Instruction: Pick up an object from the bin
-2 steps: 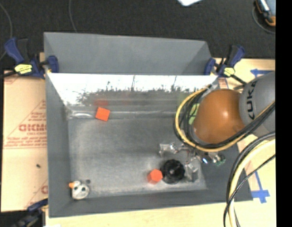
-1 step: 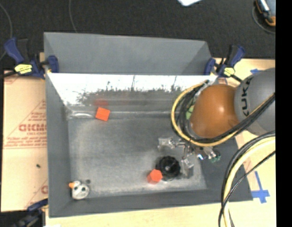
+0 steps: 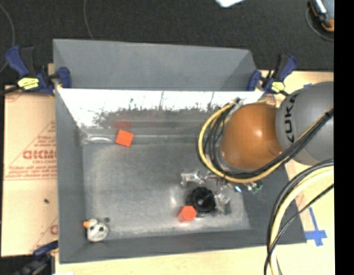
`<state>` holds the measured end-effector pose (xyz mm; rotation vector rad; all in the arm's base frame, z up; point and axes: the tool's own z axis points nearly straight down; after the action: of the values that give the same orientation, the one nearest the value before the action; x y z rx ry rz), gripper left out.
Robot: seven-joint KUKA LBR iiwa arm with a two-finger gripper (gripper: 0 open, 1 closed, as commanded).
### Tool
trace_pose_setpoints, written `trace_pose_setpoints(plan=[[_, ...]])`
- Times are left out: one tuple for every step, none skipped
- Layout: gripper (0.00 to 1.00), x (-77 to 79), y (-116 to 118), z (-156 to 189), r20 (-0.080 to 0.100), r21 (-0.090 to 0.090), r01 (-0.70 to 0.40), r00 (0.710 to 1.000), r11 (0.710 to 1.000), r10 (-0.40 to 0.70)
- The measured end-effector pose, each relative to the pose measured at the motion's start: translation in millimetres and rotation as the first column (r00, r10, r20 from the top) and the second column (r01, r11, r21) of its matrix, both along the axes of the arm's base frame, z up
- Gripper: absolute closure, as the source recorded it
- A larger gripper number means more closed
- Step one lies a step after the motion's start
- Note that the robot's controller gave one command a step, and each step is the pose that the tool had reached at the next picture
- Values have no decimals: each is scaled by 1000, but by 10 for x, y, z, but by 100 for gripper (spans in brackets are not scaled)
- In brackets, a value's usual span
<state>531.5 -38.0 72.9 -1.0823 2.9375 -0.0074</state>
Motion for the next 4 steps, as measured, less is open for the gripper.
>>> trace_pose_setpoints(plan=[[100, 5, 79, -20, 1, 6, 419, 908, 908, -419], [100, 5, 79, -20, 1, 6, 418, 908, 908, -418], [100, 5, 78, -20, 2, 6, 418, 909, 909, -418], [100, 6, 78, -20, 2, 6, 417, 909, 909, -417]])
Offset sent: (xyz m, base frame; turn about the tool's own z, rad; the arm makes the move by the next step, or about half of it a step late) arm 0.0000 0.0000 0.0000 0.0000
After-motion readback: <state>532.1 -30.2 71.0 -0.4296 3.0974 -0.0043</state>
